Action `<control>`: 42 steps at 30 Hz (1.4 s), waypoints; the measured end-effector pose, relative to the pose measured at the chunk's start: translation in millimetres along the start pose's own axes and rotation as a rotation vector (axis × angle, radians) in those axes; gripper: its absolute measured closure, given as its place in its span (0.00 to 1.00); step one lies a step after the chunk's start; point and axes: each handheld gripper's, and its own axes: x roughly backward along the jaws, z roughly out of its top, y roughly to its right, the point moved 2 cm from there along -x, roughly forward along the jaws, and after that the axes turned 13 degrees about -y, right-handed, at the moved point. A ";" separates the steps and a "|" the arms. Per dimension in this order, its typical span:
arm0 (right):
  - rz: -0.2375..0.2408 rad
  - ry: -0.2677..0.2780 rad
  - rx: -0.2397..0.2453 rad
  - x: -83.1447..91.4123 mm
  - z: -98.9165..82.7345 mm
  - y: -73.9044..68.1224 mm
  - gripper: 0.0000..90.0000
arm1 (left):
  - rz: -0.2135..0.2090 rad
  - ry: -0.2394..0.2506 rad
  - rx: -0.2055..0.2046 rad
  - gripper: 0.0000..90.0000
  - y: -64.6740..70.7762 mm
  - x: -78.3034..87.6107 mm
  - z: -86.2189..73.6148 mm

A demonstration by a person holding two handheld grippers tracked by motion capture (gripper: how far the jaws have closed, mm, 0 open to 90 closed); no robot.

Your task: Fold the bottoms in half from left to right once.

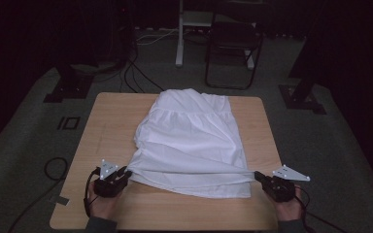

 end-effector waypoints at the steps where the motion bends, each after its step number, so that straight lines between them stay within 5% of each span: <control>1: 0.004 -0.004 0.002 -1.3 -1.2 -0.5 0.99 | 0.003 0.001 0.000 0.74 0.6 -0.4 0.0; 7: 0.022 -0.012 0.012 -6.9 -3.3 -5.0 0.99 | 0.002 0.013 -0.008 0.55 2.6 3.6 -1.6; 13: 0.027 -0.015 0.013 -8.1 -3.7 -6.6 0.99 | -0.002 0.029 -0.027 0.50 4.9 7.3 -2.9; 18: 0.030 -0.012 0.012 -8.8 -3.1 -7.2 0.99 | -0.035 0.000 -0.114 0.44 14.5 2.3 -2.7; 24: 0.044 -0.018 0.011 -12.0 -3.7 -8.0 0.99 | -0.015 -0.081 -0.227 0.35 27.1 -17.4 -3.2; 26: 0.046 -0.020 0.013 -13.0 -3.4 -9.0 0.99 | -0.010 -0.096 -0.257 0.35 31.8 -22.6 -2.6; 28: 0.048 -0.020 0.016 -13.9 -2.9 -10.4 0.99 | 0.003 -0.110 -0.277 0.47 32.7 -26.9 -2.3; 30: 0.050 -0.020 0.018 -14.4 -2.0 -11.4 0.99 | -0.005 -0.110 -0.271 0.70 29.7 -27.3 -1.3; 33: 0.051 -0.016 0.017 -14.0 -1.8 -11.1 0.99 | -0.040 -0.067 -0.200 0.94 19.1 -20.5 1.3; 37: 0.056 -0.007 0.019 -9.6 -2.6 -11.1 0.98 | -0.032 0.029 -0.092 0.96 2.0 -0.9 1.3; 40: 0.067 -0.017 0.059 -7.1 -5.6 -17.5 0.98 | -0.029 0.058 -0.063 0.96 -7.2 13.6 -1.3; 42: 0.070 -0.034 0.079 -7.9 -11.3 -21.9 0.98 | -0.028 0.036 -0.062 0.95 -9.4 15.4 -4.8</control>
